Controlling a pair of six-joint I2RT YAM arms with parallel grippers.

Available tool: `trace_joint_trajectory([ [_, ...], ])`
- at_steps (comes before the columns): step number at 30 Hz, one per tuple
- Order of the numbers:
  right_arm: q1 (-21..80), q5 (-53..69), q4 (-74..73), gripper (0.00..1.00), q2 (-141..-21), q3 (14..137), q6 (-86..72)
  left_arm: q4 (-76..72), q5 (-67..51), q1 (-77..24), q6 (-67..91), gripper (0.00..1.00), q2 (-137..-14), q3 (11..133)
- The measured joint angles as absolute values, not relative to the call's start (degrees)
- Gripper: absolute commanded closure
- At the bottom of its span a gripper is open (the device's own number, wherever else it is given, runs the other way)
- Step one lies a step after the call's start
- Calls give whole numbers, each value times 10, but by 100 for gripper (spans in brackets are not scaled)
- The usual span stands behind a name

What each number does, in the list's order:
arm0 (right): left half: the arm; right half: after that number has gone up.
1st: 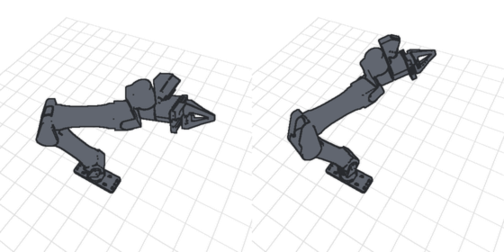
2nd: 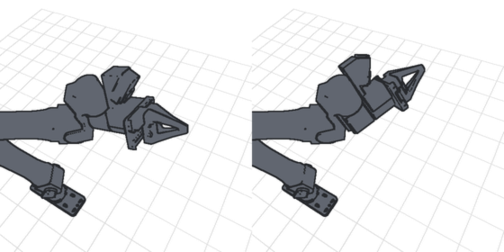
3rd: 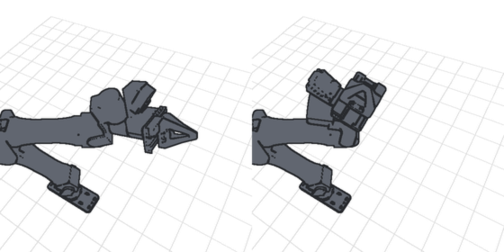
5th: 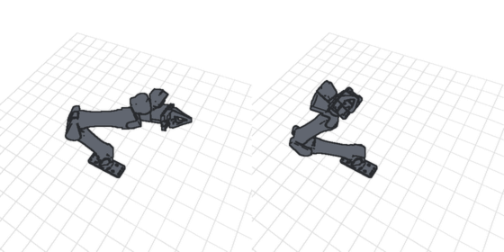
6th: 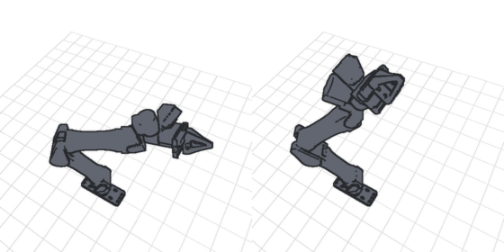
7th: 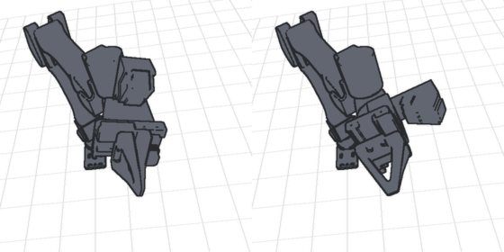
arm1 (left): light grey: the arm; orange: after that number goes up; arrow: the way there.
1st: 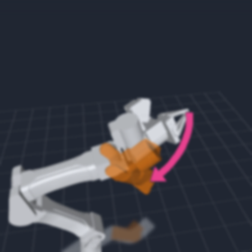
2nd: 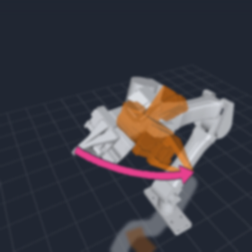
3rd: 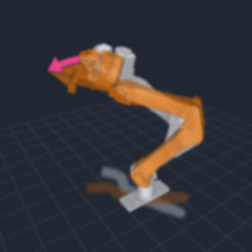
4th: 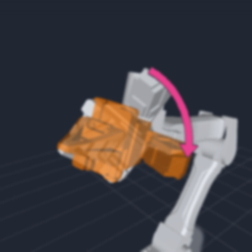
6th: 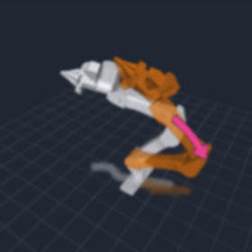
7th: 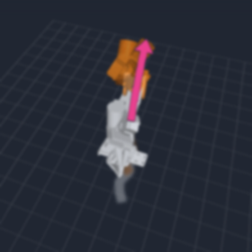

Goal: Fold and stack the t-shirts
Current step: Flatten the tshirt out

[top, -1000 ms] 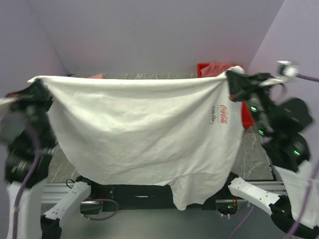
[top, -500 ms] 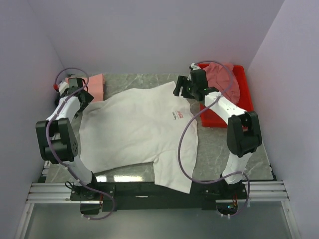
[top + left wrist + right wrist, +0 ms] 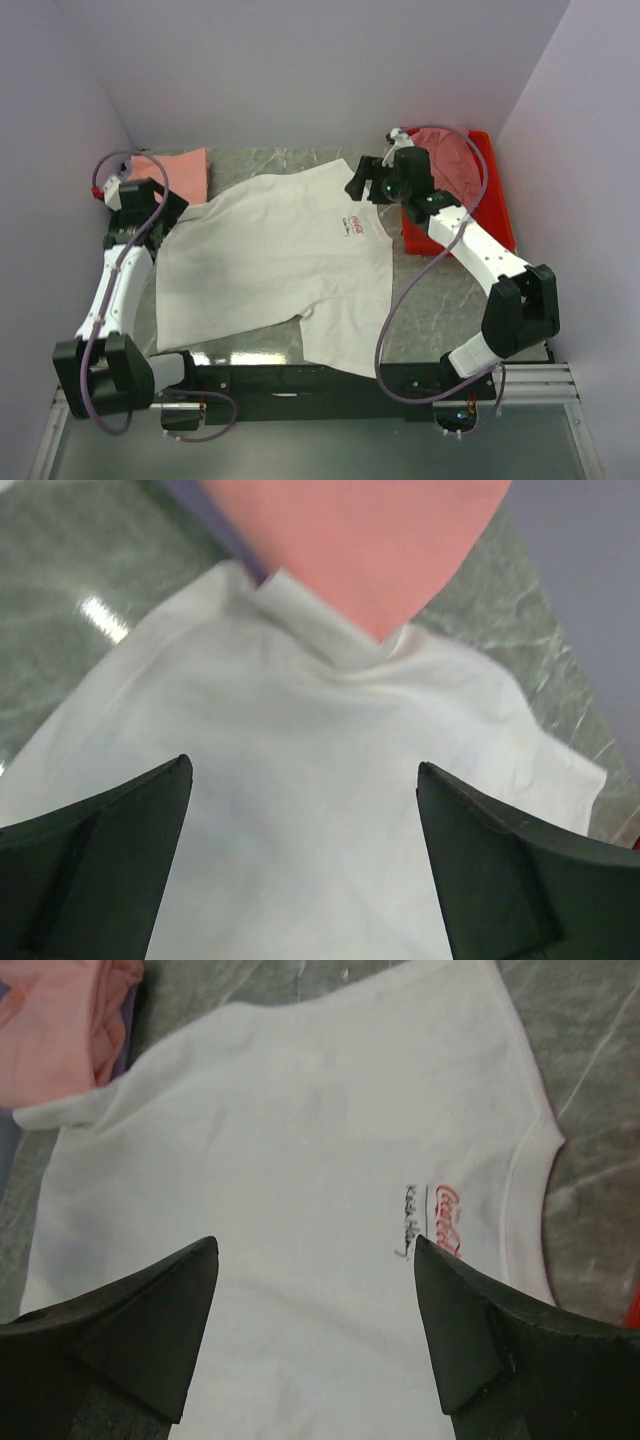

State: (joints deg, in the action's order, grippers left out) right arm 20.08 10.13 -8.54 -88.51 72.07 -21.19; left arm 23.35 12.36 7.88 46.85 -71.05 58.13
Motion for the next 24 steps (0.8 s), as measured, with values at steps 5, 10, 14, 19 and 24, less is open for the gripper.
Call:
trace_joint_trajectory([
  [5, 260, 88, -99, 14, -858, 666, -207, 248, 96, 79, 497, 1, -599, 463],
  [10, 302, 78, -107, 14, -916, 689, -203, 243, 65, 79, 507, 0, -560, 404],
  [14, 312, 64, -112, 14, -1009, 744, -205, 240, 44, 79, 507, 1, -580, 399],
  [19, 312, 16, -143, 14, -1117, 826, -202, 225, 28, 79, 507, 1, -599, 397],
  [24, 312, -32, -164, 14, -1164, 868, -184, 213, 24, 79, 505, 1, -624, 397],
])
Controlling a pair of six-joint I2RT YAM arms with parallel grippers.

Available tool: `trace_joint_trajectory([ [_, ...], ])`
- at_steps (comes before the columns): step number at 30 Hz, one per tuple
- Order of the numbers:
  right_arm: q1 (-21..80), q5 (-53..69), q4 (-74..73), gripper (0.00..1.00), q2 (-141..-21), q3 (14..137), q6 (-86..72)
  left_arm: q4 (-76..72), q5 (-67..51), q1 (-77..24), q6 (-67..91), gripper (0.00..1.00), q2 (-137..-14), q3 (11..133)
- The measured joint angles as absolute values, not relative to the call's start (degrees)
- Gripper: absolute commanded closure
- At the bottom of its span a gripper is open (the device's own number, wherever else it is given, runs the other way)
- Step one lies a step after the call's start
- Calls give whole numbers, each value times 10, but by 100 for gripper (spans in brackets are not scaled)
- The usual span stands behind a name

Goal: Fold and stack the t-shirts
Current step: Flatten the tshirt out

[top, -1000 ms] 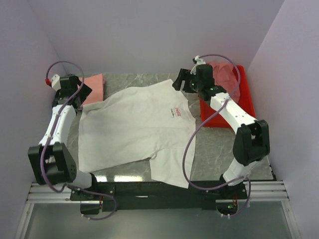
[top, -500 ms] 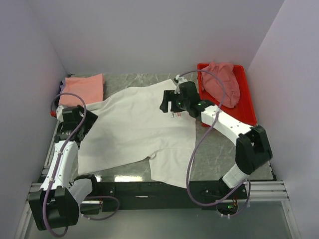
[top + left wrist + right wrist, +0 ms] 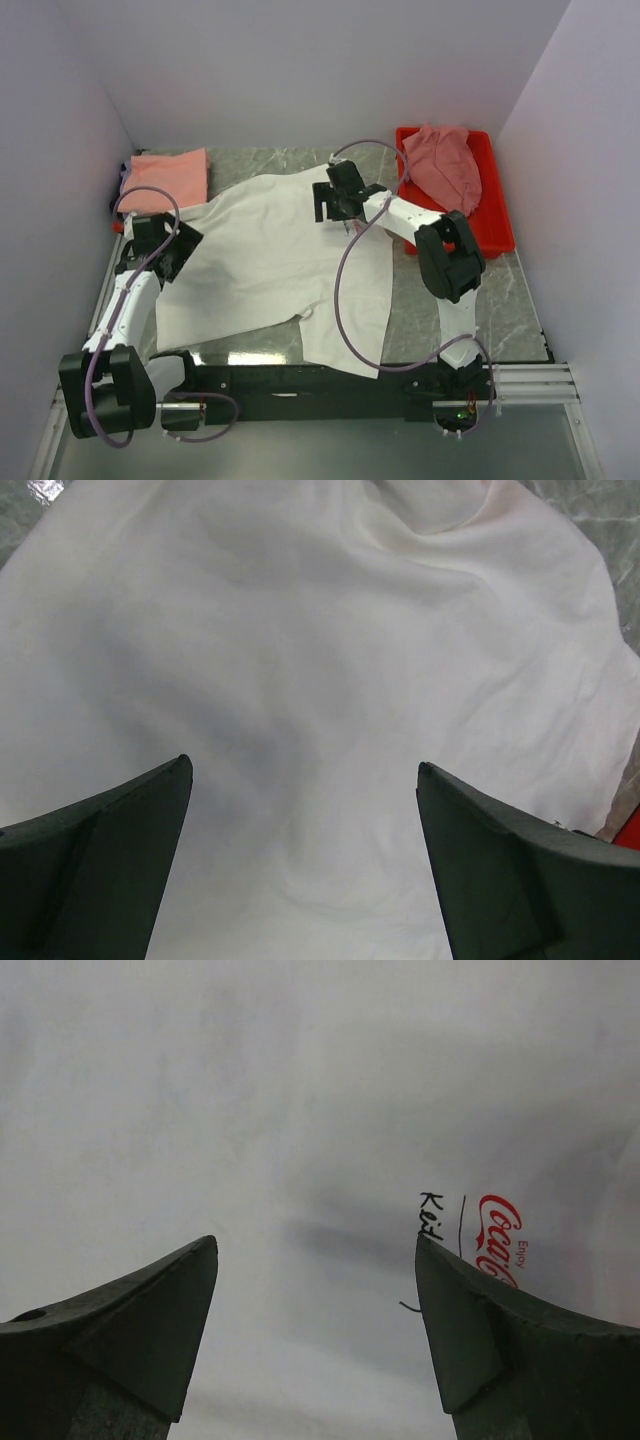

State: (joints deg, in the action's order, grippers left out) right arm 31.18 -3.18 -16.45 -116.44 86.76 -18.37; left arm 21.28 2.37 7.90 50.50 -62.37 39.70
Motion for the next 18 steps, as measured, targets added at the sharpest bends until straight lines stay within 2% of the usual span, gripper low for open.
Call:
trace_joint_trajectory([
  [5, 307, -67, -188, 14, -1188, 890, -175, 211, 22, 79, 503, 1, -652, 398],
  [18, 252, -79, -207, 16, -1186, 833, -188, 194, 13, 57, 503, 0, -698, 427],
])
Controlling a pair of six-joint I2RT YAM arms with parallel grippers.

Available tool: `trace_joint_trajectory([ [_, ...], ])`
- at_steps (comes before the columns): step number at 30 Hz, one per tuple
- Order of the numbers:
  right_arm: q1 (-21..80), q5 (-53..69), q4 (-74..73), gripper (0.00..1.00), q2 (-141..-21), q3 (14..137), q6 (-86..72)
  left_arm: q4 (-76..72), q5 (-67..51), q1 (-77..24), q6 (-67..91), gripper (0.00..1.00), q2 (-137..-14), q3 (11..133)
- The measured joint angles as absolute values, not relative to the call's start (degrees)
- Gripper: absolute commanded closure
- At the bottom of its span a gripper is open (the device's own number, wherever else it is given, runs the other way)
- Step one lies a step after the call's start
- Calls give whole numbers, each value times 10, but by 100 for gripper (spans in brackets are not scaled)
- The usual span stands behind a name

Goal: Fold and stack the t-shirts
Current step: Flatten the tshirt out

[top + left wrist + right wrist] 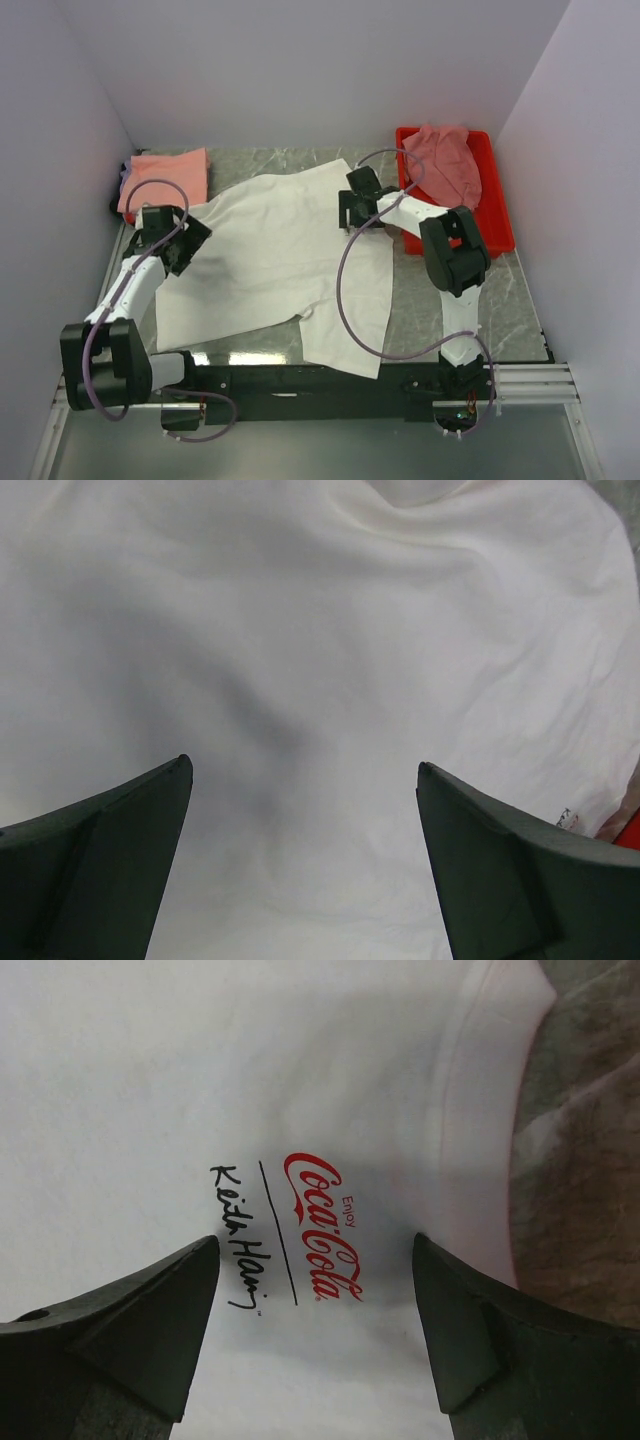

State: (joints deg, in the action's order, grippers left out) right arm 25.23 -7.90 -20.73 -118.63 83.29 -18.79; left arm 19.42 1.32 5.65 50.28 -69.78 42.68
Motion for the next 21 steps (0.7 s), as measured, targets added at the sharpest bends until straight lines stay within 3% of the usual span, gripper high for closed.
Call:
trace_joint_trajectory([
  [21, 192, -49, -178, 18, -1088, 695, -259, 203, 30, -52, 485, 0, -1031, 646],
])
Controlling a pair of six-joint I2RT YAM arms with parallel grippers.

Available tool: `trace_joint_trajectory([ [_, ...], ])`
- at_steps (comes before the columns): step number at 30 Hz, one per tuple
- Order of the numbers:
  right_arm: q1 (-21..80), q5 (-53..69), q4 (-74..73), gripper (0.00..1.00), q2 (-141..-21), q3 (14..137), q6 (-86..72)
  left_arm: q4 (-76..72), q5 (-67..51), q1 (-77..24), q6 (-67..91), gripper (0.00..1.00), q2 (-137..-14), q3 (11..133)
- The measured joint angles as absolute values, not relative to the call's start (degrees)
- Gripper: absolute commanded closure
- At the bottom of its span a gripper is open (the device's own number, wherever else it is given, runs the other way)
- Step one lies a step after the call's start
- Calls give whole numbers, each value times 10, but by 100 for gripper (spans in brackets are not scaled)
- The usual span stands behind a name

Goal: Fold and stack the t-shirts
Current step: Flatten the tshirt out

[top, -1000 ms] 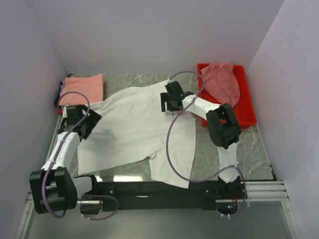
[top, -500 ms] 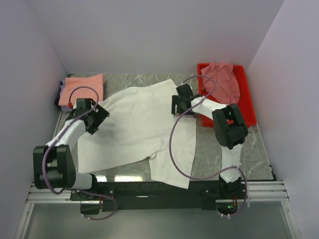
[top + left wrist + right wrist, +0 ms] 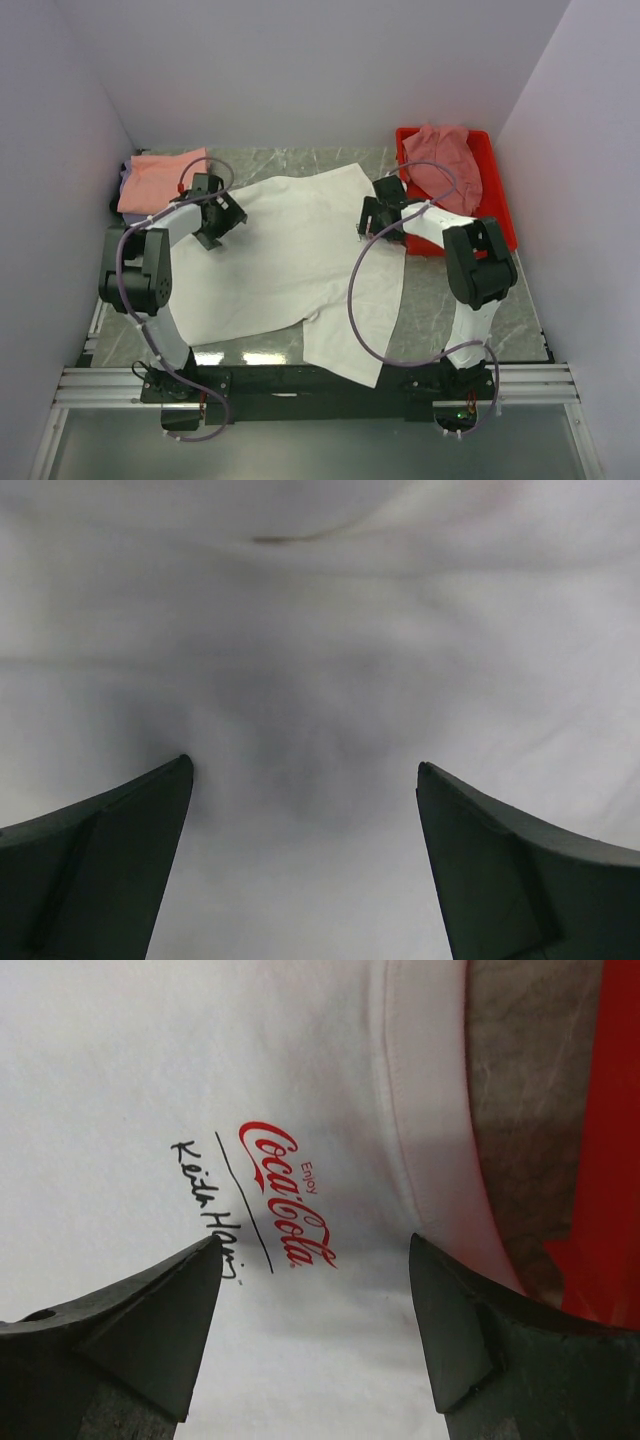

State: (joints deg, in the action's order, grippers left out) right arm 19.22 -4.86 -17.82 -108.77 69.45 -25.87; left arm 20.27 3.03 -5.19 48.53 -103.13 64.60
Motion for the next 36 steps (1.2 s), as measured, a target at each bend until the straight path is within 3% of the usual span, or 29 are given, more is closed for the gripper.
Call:
trace_joint_trajectory([
  [26, 207, -40, -230, 19, -1047, 684, -252, 313, 38, -138, 436, 1, -1333, 1104],
  [31, 228, -57, -242, 18, -1017, 693, -248, 328, 46, -140, 431, 1, -1281, 1043],
  [36, 242, -77, -236, 15, -926, 670, -255, 337, 97, -136, 444, 1, -1047, 820],
])
